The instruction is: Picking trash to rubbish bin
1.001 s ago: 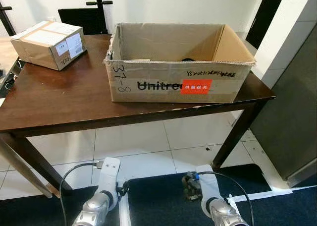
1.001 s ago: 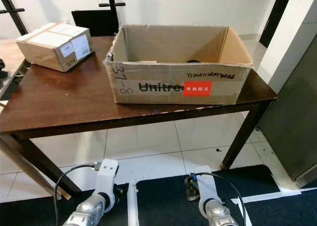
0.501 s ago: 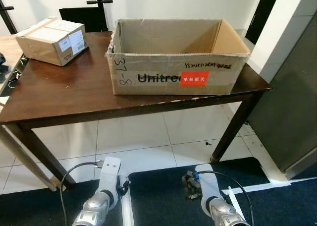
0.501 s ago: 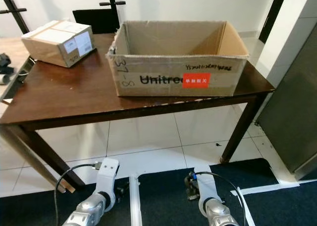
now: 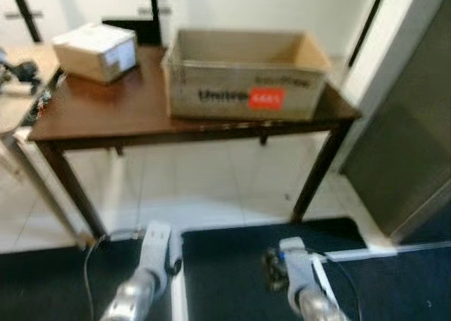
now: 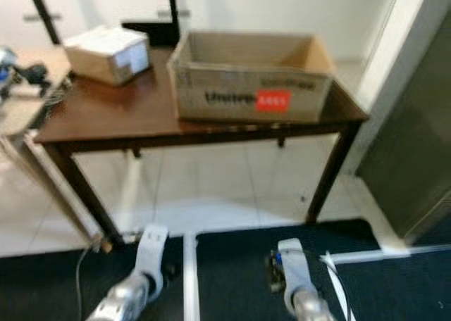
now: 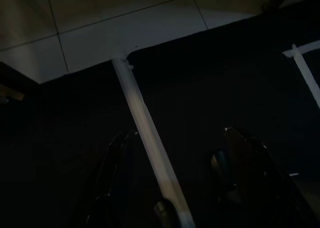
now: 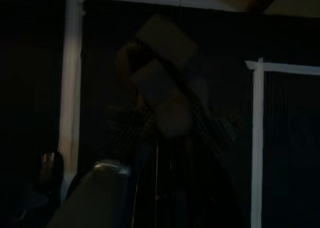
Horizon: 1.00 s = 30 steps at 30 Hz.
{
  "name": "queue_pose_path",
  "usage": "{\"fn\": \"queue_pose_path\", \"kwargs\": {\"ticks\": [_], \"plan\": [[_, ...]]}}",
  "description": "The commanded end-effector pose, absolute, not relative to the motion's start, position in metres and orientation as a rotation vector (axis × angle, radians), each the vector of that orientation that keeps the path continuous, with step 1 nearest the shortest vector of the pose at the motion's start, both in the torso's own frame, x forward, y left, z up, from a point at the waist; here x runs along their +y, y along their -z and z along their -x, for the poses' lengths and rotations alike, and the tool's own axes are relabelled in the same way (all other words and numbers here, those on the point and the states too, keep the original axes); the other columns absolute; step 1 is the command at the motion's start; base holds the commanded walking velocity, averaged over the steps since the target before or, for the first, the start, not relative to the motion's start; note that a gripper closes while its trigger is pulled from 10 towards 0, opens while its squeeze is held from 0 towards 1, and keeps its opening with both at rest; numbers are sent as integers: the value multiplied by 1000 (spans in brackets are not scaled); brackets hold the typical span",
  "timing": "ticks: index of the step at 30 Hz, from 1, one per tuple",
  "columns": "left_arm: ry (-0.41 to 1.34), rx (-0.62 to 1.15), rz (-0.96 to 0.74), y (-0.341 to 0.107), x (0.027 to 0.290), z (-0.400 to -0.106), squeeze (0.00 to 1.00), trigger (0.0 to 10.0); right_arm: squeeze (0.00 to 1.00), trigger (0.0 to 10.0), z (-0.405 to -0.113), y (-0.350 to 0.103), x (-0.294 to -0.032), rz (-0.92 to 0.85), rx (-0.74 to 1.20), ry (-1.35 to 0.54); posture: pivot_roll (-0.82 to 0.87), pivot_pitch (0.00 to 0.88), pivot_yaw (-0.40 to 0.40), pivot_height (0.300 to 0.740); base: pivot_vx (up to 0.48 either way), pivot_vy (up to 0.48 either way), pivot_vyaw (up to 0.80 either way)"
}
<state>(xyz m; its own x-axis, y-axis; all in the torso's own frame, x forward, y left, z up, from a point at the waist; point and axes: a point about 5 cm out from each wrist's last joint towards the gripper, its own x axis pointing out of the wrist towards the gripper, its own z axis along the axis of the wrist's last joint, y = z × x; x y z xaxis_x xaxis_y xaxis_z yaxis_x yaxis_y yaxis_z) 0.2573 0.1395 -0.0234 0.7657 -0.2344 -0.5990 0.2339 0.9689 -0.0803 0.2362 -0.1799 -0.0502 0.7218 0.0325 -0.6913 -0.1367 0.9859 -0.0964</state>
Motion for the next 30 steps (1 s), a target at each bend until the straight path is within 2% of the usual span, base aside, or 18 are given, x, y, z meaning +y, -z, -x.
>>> {"fn": "queue_pose_path", "kwargs": {"ticks": [1, 20, 30], "plan": [[231, 697, -11, 32, 147, -248, 0, 10000, 0, 10000, -242, 47, -176, 142, 744, -108, -33, 80, 17, 740, 0, 0, 0], [220, 693, 1, 32, 148, -248, 0, 10000, 0, 10000, -243, 46, -175, 140, 742, -111, -35, 86, 14, 740, 0, 0, 0], [223, 682, -1, 29, 148, -250, 0, 10000, 0, 10000, -243, 46, -176, 135, 741, -106, -34, 87, 16, 740, 315, 0, 0]]}}
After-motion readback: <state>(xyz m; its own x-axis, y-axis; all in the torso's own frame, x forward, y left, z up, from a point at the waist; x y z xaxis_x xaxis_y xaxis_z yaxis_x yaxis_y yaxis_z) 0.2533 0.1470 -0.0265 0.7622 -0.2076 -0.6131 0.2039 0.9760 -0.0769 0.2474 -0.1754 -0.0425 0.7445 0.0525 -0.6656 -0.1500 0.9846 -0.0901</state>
